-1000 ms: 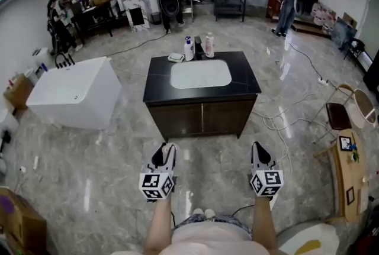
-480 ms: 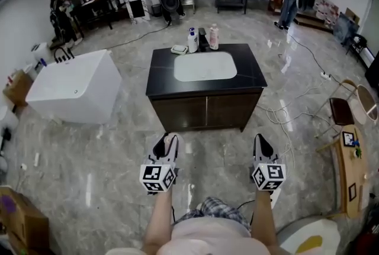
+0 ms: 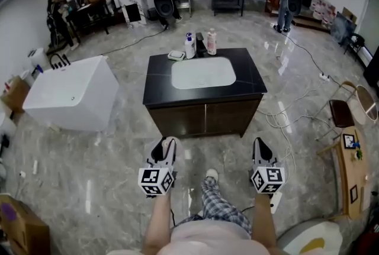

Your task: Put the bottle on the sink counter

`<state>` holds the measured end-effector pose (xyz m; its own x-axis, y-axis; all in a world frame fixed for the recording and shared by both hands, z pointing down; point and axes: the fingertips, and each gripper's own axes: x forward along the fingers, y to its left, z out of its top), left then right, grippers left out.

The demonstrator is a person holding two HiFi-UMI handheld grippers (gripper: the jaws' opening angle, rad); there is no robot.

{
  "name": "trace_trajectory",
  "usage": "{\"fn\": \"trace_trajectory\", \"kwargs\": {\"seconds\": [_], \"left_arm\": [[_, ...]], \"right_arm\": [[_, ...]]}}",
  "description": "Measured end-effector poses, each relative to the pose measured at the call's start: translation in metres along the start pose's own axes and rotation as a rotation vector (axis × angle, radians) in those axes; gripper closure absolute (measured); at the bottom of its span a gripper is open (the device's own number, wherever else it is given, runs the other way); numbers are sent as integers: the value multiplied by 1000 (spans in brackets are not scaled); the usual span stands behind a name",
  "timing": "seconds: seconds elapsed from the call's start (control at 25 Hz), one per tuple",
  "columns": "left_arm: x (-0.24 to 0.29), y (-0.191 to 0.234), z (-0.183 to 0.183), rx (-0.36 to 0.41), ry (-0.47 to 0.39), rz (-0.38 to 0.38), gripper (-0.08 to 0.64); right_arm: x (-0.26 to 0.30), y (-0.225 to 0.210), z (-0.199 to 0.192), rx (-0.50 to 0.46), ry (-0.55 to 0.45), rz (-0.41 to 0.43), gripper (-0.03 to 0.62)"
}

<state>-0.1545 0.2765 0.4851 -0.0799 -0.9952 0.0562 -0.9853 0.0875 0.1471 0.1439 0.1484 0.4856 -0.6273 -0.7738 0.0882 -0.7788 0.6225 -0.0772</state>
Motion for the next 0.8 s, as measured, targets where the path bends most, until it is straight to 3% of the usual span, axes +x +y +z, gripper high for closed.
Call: {"fn": "trace_trajectory", "kwargs": {"seconds": [0.32, 0.52, 0.8], "left_arm": [[82, 26, -3, 3, -12, 7, 416], [155, 54, 5, 6, -8, 30, 416], [276, 106, 38, 16, -42, 94, 417]], "right_arm": [[91, -22, -1, 0, -9, 24, 577], [176, -38, 5, 10, -2, 53, 577], [317, -65, 42, 1, -4, 117, 577]]}}
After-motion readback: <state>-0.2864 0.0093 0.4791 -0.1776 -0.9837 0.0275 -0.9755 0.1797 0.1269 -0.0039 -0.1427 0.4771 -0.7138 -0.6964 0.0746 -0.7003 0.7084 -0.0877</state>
